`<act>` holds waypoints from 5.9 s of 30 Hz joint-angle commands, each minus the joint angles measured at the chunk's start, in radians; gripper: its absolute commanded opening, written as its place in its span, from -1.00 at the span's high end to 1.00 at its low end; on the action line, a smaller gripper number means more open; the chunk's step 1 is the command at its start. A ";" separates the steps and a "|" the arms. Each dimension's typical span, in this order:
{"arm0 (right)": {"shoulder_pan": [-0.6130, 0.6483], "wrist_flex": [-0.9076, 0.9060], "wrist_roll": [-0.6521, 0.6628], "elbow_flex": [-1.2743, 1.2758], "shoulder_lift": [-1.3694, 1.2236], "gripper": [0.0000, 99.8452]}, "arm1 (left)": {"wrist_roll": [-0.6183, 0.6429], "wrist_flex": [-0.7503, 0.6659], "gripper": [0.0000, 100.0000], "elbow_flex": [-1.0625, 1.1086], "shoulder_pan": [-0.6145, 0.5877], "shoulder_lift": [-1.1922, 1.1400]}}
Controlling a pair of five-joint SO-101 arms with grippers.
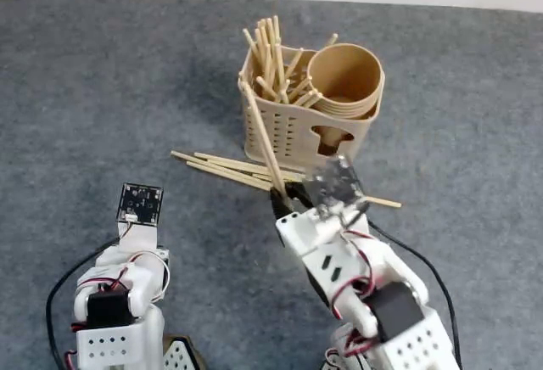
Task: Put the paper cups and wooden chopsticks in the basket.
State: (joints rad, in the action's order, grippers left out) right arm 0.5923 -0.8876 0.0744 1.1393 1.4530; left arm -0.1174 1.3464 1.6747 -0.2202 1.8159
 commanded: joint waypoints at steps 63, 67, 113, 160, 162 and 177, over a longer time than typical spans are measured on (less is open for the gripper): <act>-0.203 1.059 -0.009 -0.414 -0.961 0.99 | 0.006 0.005 0.76 0.021 -0.005 -0.001; -0.168 1.058 -0.009 -0.358 -0.961 0.96 | 0.006 0.005 0.76 0.021 -0.005 -0.001; 0.202 -0.314 0.149 -0.648 -0.472 0.70 | 0.006 0.005 0.76 0.021 -0.005 -0.001; -0.016 -0.165 0.552 -1.035 -1.797 0.62 | 0.006 0.005 0.76 0.021 -0.005 -0.001; -0.013 -0.165 0.552 -1.032 -1.821 0.72 | 0.006 0.005 0.76 0.021 -0.005 -0.001; 0.039 -0.255 0.545 -0.901 -1.655 0.90 | 0.006 0.005 0.76 0.021 -0.005 -0.001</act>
State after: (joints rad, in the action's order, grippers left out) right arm 0.6153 -1.1362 0.6176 0.2186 -0.2823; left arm -0.1174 1.3464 1.6747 -0.2202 1.8159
